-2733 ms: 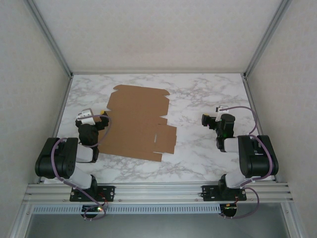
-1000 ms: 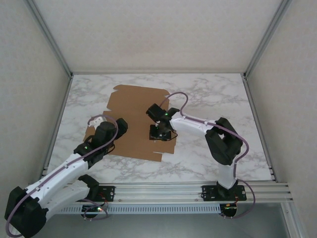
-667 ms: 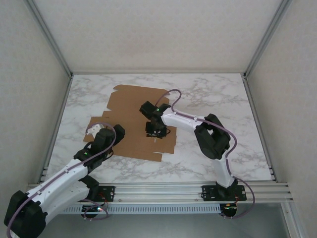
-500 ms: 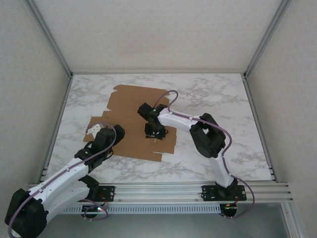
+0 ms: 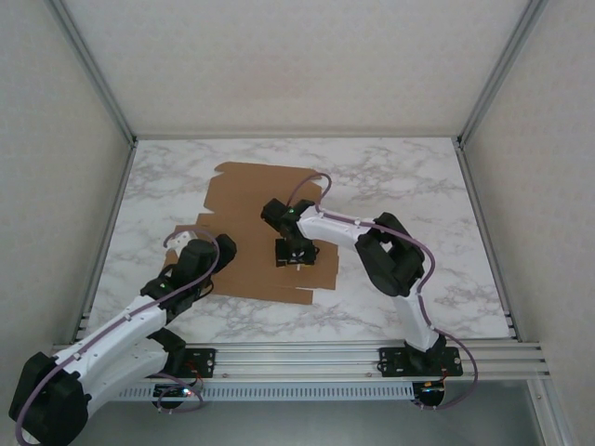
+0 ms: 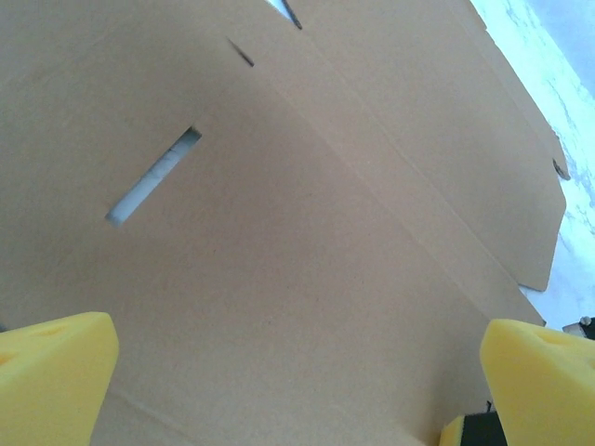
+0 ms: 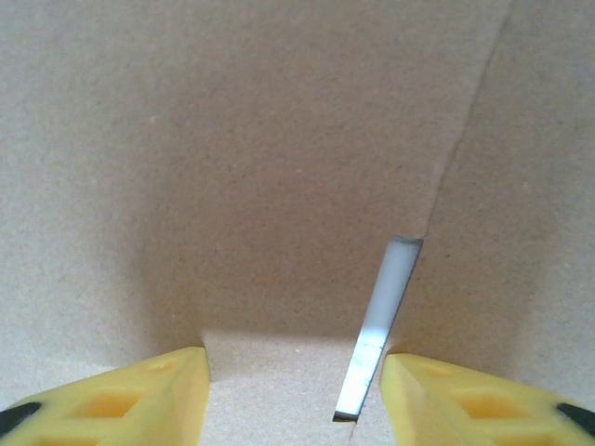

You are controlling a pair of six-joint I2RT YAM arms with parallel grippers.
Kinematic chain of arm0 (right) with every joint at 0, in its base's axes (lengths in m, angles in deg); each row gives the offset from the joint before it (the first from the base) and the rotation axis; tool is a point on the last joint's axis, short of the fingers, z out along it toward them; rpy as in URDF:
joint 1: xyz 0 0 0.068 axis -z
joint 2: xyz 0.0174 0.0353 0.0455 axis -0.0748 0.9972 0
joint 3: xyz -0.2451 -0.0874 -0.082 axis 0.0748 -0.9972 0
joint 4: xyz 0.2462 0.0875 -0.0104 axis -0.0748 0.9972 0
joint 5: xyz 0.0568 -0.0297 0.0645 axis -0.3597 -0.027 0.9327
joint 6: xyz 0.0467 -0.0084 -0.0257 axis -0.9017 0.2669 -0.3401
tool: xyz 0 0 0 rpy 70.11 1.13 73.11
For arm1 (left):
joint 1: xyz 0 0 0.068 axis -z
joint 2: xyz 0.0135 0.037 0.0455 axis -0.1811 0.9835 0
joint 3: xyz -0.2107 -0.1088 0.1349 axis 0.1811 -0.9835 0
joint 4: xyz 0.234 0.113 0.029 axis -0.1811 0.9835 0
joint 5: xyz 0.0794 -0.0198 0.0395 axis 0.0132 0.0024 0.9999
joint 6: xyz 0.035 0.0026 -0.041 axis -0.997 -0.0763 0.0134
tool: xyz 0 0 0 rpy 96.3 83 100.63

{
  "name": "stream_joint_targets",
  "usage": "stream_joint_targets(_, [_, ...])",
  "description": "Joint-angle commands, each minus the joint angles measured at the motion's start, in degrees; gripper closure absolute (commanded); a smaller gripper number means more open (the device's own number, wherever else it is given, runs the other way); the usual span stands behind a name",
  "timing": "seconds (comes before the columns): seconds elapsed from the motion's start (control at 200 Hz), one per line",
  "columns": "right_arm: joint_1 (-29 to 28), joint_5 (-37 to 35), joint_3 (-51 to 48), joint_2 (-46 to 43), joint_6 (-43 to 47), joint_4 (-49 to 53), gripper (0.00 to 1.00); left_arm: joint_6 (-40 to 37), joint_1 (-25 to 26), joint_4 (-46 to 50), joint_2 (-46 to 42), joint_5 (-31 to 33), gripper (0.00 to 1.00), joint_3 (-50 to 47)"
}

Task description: Fold the paper box

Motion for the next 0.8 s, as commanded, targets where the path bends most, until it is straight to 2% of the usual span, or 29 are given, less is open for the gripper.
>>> stream_joint_targets(0.0, [2.63,-3.84,-7.06,-1.84,11.77,4.85,0.46,-1.46,-0.60,-1.82,2.16,-3.55,0.00,1.75])
stream_joint_targets(0.125, [7.51,-4.80,-13.51,-6.60,18.29,2.77,0.46,-0.89,-0.54,-2.69,7.14,-5.67,0.00,3.17])
stream_joint_targets(0.19, [11.73,-5.88,-16.12,-8.49,18.68,1.07,0.45,-0.04,-0.53,-3.67,9.85,-7.14,0.00,3.76])
stream_joint_targets(0.34, [15.91,-9.73,-19.48,-11.13,19.43,-1.24,0.45,1.30,-0.55,-5.94,16.64,-9.37,0.01,4.96])
stream_joint_targets(0.431, [17.28,-5.29,-21.96,-15.87,19.57,-4.87,0.44,1.31,-0.53,-8.35,20.56,-10.90,0.04,5.29])
stream_joint_targets(0.576, [18.11,3.59,-27.66,-28.55,17.25,-13.03,0.34,-0.04,-0.53,-8.35,25.20,-10.94,0.10,8.23])
stream_joint_targets(0.681, [19.78,5.22,-33.58,-37.98,10.58,-18.34,0.30,0.31,-1.09,-7.14,24.74,-8.68,0.14,9.99])
stream_joint_targets(0.796, [21.06,9.48,-42.85,-49.65,3.81,-27.96,0.27,0.02,-2.22,-9.34,21.76,-10.10,0.20,9.31])
